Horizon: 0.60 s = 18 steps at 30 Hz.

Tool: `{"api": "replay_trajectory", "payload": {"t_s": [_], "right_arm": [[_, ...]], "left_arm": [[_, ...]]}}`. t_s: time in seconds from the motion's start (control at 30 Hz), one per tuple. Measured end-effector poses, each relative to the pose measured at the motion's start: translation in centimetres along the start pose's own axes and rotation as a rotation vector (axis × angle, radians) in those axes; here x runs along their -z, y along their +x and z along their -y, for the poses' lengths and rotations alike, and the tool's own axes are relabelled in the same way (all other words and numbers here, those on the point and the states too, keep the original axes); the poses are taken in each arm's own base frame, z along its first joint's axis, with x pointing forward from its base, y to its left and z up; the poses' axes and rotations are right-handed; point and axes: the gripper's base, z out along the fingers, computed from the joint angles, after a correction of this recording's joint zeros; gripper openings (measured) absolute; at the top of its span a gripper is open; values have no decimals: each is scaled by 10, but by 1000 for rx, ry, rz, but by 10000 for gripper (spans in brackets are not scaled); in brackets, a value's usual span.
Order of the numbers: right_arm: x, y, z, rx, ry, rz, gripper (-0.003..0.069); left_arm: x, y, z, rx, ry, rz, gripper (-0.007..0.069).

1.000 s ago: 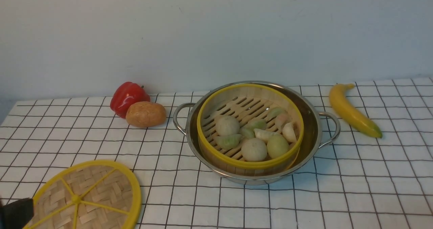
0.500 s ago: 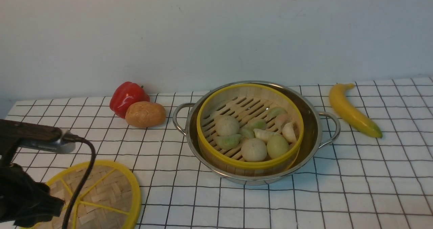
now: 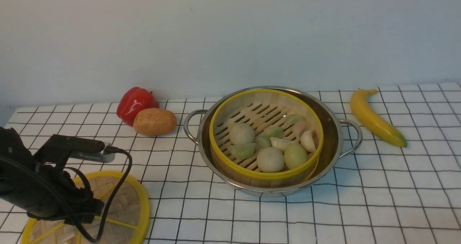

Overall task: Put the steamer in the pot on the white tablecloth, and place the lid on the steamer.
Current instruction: 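Grasp the bamboo steamer lid lying on the table by its centre knob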

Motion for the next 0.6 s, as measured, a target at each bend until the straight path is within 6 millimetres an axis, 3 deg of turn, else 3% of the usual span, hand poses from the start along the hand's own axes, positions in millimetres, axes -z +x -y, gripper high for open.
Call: {"api": "replay_trajectory", "payload": {"t_s": [0.23,0.37,0.5,0.6], "right_arm": [[0,0,0,0,0,0,240],[0,0,0,0,0,0,240],[0,0,0,0,0,0,240],[0,0,0,0,0,0,240]], "left_arm": [[-5,-3,-1,-1,-7,17,355],[-5,-3,-1,-2,-8,18,261],[-5,-3,-1,-2,-8,18,99],[-5,-3,-1,-2,-8,18,103]]}}
